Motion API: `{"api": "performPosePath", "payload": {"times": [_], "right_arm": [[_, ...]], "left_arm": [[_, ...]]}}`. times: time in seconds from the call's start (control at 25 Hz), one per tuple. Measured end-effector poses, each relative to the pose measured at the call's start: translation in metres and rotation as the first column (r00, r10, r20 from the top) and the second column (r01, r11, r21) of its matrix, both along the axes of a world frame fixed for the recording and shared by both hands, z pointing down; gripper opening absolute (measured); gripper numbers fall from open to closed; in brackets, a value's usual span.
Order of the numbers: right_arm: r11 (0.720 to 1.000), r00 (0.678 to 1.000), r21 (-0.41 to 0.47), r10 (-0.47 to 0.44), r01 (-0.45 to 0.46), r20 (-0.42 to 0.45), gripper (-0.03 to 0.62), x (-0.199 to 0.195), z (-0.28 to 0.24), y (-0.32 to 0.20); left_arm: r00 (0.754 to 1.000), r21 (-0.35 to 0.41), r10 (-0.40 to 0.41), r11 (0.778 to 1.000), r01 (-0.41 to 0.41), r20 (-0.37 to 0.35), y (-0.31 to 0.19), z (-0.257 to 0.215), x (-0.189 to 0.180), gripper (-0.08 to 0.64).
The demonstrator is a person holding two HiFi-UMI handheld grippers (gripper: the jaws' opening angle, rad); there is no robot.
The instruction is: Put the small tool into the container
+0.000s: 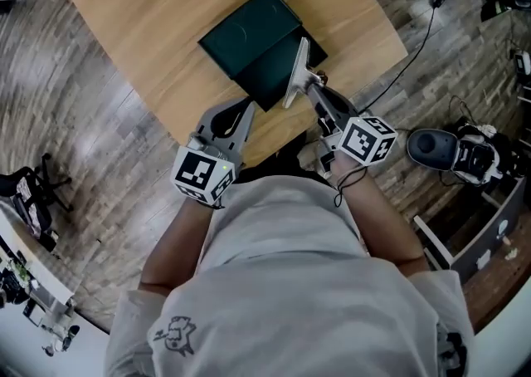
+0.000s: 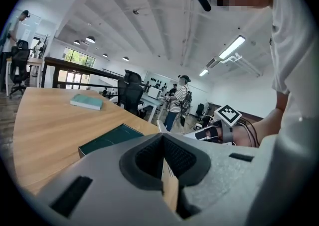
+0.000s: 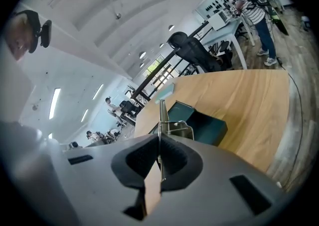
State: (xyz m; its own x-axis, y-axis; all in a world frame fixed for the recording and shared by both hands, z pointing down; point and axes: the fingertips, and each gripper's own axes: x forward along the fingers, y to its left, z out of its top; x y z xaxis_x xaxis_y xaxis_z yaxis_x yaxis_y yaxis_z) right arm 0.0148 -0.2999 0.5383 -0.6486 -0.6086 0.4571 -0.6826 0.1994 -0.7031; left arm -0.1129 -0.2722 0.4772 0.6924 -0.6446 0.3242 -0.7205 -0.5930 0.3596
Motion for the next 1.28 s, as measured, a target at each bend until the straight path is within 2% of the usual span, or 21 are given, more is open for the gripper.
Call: {"api": "performPosePath", "payload": {"times": [0.24,0.52,0.92,1.08,1.28], "right_arm": [[0.994,0.998,-0.095,0.064,-0.063,0.01,0.009,-0.002,0.026,-0.008],[0.965,0.983,-0.209,0.175,-0.161,0.054,0.011,0.0,0.05,-0.015],[0.896,0.947,-0.346,0.317,-0.277,0.061,0.012,-0.001,0.081,-0.03],[0.882,0.942,-0.376,0.33,-0.284,0.062,0.012,-0.005,0.09,-0.036],[0.874,0.945,-0.398,0.323,-0.279,0.047,0.045,-0.008,0.098,-0.04]], "left_arm": [[1.0,-0.025,0.004,1.0,-0.004,-0.009,-0.008,0.011,-0.002,0.006],[1.0,-0.051,0.01,0.999,-0.011,-0.009,-0.01,0.026,-0.002,0.006],[1.0,-0.073,0.006,0.997,-0.007,-0.014,-0.024,0.04,-0.007,0.006],[1.0,-0.083,0.002,0.997,-0.003,-0.017,-0.028,0.045,-0.01,0.006],[1.0,-0.092,-0.008,0.996,0.006,-0.018,-0.031,0.048,-0.012,0.006]]}}
